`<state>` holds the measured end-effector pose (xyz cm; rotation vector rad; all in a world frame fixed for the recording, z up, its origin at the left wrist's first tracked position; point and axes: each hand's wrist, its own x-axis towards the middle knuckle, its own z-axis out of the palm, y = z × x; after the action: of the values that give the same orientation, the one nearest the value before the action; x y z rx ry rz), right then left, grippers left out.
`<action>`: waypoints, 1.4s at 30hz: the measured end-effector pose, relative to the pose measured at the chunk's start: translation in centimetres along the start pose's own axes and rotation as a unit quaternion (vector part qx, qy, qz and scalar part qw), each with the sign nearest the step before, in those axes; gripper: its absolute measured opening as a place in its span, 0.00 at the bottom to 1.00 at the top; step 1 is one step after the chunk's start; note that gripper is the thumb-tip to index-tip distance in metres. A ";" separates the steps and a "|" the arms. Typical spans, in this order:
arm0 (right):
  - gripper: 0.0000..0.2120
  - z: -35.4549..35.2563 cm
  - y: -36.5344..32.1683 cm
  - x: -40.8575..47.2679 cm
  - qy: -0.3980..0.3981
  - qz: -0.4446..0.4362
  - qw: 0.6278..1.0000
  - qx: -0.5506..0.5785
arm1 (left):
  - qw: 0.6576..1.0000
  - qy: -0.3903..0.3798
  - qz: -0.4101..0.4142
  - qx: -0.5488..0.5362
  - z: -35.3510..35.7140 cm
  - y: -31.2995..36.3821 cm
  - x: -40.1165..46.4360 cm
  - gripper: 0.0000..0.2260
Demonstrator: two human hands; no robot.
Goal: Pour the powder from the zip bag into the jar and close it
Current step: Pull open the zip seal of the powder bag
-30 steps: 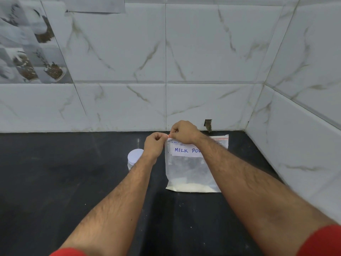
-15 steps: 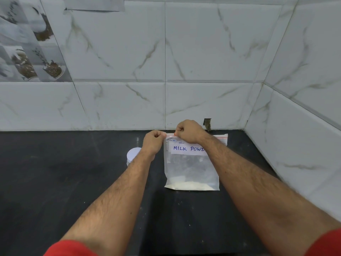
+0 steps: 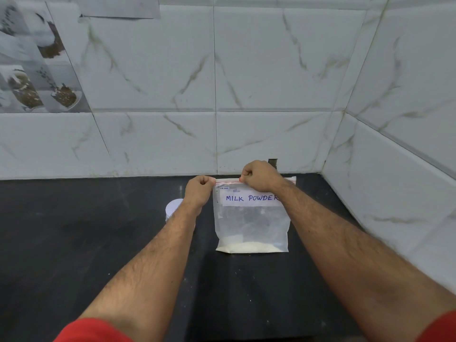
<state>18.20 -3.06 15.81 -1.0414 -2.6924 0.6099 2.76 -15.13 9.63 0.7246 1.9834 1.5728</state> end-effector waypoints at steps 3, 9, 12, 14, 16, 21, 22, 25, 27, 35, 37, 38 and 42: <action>0.10 -0.3 0.5 -0.2 0.004 0.003 1.000 -0.002 | 1.000 -0.005 0.000 -0.002 0.1 0.0 0.1 0.06; 0.07 -0.7 1.4 -0.5 0.009 0.007 1.000 0.006 | 1.000 -0.007 0.008 0.000 0.4 0.2 0.2 0.06; 0.08 -1.0 1.9 -0.8 0.011 0.011 1.000 0.007 | 1.000 -0.011 0.008 0.001 0.6 0.2 0.3 0.07; 0.07 -1.2 2.3 -0.9 0.015 0.013 1.000 0.008 | 1.000 -0.010 0.009 0.001 0.6 0.2 0.5 0.07; 0.07 -1.5 2.8 -1.1 0.016 0.016 1.000 0.008 | 1.000 -0.010 0.006 0.003 0.5 0.2 0.5 0.07; 0.10 -2.2 3.8 -1.8 0.019 0.019 1.000 -0.003 | 1.000 -0.010 0.011 0.007 0.5 0.1 0.7 0.06; 0.09 -2.3 4.0 -1.9 0.020 0.020 1.000 -0.004 | 1.000 -0.012 0.010 0.006 0.5 0.2 0.7 0.06; 0.09 -2.5 4.3 -2.1 0.022 0.021 0.999 -0.012 | 1.000 -0.014 0.009 0.004 0.5 0.2 0.6 0.06; 0.11 -2.8 4.5 -2.3 0.023 0.021 0.999 -0.021 | 1.000 -0.008 0.010 0.006 0.3 0.1 0.6 0.06; 0.17 -3.7 5.8 -3.6 0.039 0.033 0.999 -0.015 | 1.000 0.003 0.004 0.004 -0.2 0.0 0.5 0.07; 0.16 -4.0 6.1 -3.7 0.041 0.040 0.998 -0.013 | 1.000 0.007 0.001 0.004 -0.4 -0.1 0.5 0.06; 0.16 -4.2 6.3 -3.8 0.042 0.044 0.998 -0.011 | 1.000 0.007 0.001 0.004 -0.5 -0.1 0.5 0.06; 0.15 -4.7 6.9 -4.3 0.045 0.057 0.997 0.001 | 1.000 0.012 0.001 0.006 -0.7 0.1 0.6 0.06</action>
<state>27.00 0.10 16.85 -1.2002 -2.5689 0.5695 1.86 -15.25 9.82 0.7155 2.0103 1.5787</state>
